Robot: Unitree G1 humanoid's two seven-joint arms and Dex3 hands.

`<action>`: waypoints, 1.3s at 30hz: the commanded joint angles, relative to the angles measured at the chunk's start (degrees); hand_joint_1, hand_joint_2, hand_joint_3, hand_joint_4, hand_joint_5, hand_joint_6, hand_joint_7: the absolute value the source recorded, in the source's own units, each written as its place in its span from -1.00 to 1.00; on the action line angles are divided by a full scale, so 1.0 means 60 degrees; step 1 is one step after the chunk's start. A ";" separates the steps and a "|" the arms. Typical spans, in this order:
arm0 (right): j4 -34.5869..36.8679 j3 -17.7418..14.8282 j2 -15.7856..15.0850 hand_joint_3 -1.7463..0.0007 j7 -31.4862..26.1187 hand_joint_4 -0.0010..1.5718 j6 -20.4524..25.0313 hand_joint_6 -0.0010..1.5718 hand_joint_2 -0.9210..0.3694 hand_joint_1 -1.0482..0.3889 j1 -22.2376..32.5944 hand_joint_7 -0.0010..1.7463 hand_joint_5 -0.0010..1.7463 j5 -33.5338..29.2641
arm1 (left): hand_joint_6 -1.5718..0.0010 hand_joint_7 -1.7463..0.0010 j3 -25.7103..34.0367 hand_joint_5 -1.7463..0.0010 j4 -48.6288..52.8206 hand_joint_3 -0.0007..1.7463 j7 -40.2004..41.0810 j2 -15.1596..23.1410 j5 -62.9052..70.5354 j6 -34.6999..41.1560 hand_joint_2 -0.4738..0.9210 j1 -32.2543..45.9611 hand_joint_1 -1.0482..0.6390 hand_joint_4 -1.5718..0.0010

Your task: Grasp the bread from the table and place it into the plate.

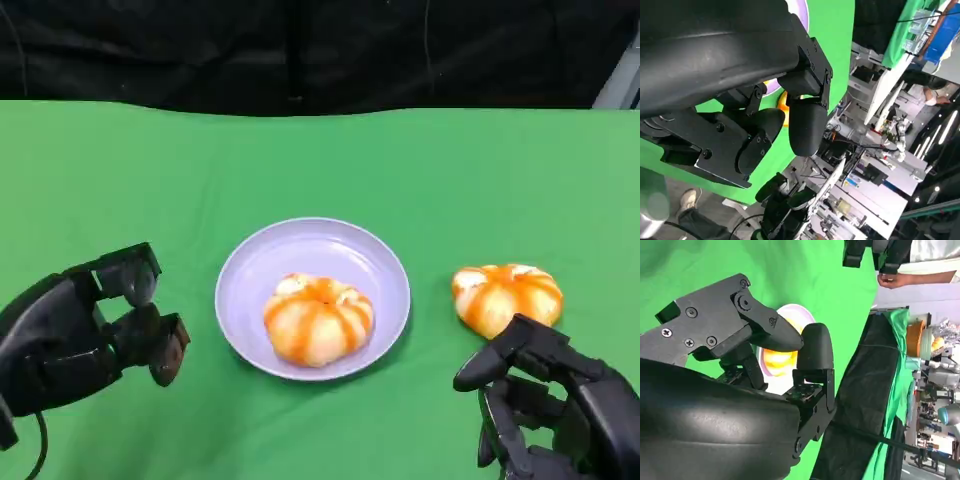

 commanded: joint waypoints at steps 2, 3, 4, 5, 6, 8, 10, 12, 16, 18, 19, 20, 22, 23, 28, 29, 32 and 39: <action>-0.0017 -0.0032 -0.0063 -0.19 -0.0034 -0.06 -0.0071 -0.19 -0.61 0.35 0.0026 0.81 1.00 -0.0013 | 0.10 -1.00 0.0021 -1.00 -0.0080 0.51 0.0090 0.0089 0.0075 -0.0129 0.50 0.0069 0.15 -0.07; -0.0017 -0.0032 -0.0063 -0.19 -0.0034 -0.06 -0.0071 -0.18 -0.61 0.35 0.0026 0.80 1.00 -0.0013 | 0.10 -1.00 0.0021 -1.00 -0.0081 0.51 0.0090 0.0089 0.0075 -0.0129 0.50 0.0069 0.15 -0.07; -0.0017 -0.0032 -0.0063 -0.19 -0.0034 -0.06 -0.0071 -0.18 -0.61 0.35 0.0026 0.80 1.00 -0.0013 | 0.10 -1.00 0.0021 -1.00 -0.0081 0.51 0.0090 0.0089 0.0075 -0.0129 0.50 0.0069 0.15 -0.07; 0.0045 -0.0044 -0.0057 -0.19 -0.0030 -0.06 -0.0105 -0.18 -0.61 0.35 -0.0007 0.80 1.00 -0.0004 | 0.10 -1.00 -0.0042 -1.00 -0.0672 0.51 0.0495 -0.0387 0.0583 -0.1087 0.50 0.0725 0.15 -0.07; 0.0092 -0.0052 -0.0053 -0.19 -0.0028 -0.06 -0.0131 -0.18 -0.61 0.35 -0.0031 0.80 1.00 0.0003 | 0.08 -1.00 -0.0099 -1.00 -0.1121 0.56 0.0810 -0.0748 0.0972 -0.1834 0.48 0.1228 0.19 -0.10; 0.0144 -0.0061 -0.0050 -0.19 -0.0027 -0.06 -0.0164 -0.18 -0.61 0.35 -0.0057 0.80 1.00 0.0011 | 0.06 -1.00 -0.0200 -1.00 -0.1594 0.60 0.1174 -0.1149 0.1412 -0.2727 0.46 0.1788 0.22 -0.13; 0.0153 -0.0061 -0.0050 -0.19 -0.0027 -0.06 -0.0174 -0.18 -0.61 0.35 -0.0059 0.80 1.00 0.0012 | 0.05 -1.00 -0.0254 -1.00 -0.1630 0.62 0.1234 -0.1212 0.1488 -0.2918 0.45 0.1868 0.23 -0.13; 0.0139 -0.0056 -0.0046 -0.19 -0.0036 -0.06 -0.0158 -0.18 -0.61 0.35 -0.0052 0.80 1.00 0.0007 | 0.05 -1.00 -0.0295 -1.00 -0.1628 0.62 0.1254 -0.1232 0.1549 -0.3079 0.44 0.1910 0.23 -0.13; 0.0101 -0.0048 -0.0052 -0.19 -0.0036 -0.06 -0.0144 -0.18 -0.61 0.35 -0.0022 0.80 1.00 0.0009 | 0.05 -1.00 -0.0378 -1.00 -0.1774 0.65 0.1309 -0.1316 0.1731 -0.3615 0.42 0.2087 0.22 -0.14; 0.0072 -0.0035 -0.0058 -0.19 -0.0026 -0.07 -0.0153 -0.18 -0.61 0.35 0.0012 0.79 1.00 0.0010 | 0.05 -1.00 -0.0551 -1.00 -0.2014 0.72 0.1315 -0.1555 0.2219 -0.4711 0.33 0.2458 0.18 -0.14; 0.0059 -0.0025 -0.0056 -0.19 -0.0029 -0.07 -0.0149 -0.18 -0.60 0.35 0.0025 0.79 1.00 0.0004 | 0.02 -1.00 -0.0664 -1.00 -0.2057 0.72 0.1286 -0.1671 0.2498 -0.5319 0.32 0.2634 0.17 -0.18; 0.0052 -0.0018 -0.0054 -0.19 -0.0034 -0.07 -0.0144 -0.18 -0.60 0.35 0.0032 0.79 1.00 -0.0002 | 0.01 -1.00 -0.0750 -1.00 -0.2035 0.71 0.1264 -0.1733 0.2671 -0.5726 0.31 0.2734 0.17 -0.19; 0.0048 -0.0013 -0.0053 -0.19 -0.0037 -0.07 -0.0142 -0.18 -0.60 0.35 0.0036 0.79 1.00 -0.0004 | 0.01 -1.00 -0.0847 -1.00 -0.1959 0.71 0.1273 -0.1762 0.2784 -0.6117 0.31 0.2806 0.17 -0.20; 0.0016 -0.0005 -0.0048 -0.19 -0.0043 -0.07 -0.0086 -0.18 -0.61 0.35 0.0033 0.79 1.00 0.0001 | 0.02 -1.00 -0.0892 -1.00 -0.1956 0.70 0.1399 -0.1783 0.2885 -0.6201 0.32 0.2786 0.17 -0.19; -0.0035 0.0011 -0.0044 -0.20 -0.0055 -0.06 0.0002 -0.17 -0.61 0.36 0.0030 0.79 1.00 0.0011 | 0.06 -1.00 -0.1003 -1.00 -0.1944 0.65 0.1649 -0.1778 0.3026 -0.6359 0.35 0.2760 0.16 -0.15; -0.0036 0.0011 -0.0044 -0.20 -0.0056 -0.06 0.0003 -0.17 -0.61 0.36 0.0030 0.79 1.00 0.0011 | 0.06 -1.00 -0.1018 -1.00 -0.1941 0.64 0.1667 -0.1765 0.3020 -0.6372 0.35 0.2762 0.16 -0.15; -0.0037 0.0011 -0.0045 -0.20 -0.0057 -0.06 0.0005 -0.17 -0.60 0.36 0.0030 0.79 1.00 0.0011 | 0.06 -1.00 -0.1049 -1.00 -0.1933 0.63 0.1701 -0.1737 0.3001 -0.6399 0.35 0.2767 0.16 -0.15; 0.0052 -0.0003 -0.0062 -0.20 -0.0024 -0.06 -0.0112 -0.17 -0.61 0.37 0.0011 0.79 1.00 0.0020 | 0.04 -1.00 -0.1064 -1.00 -0.1791 0.61 0.1695 -0.1779 0.2968 -0.6540 0.36 0.2736 0.16 -0.17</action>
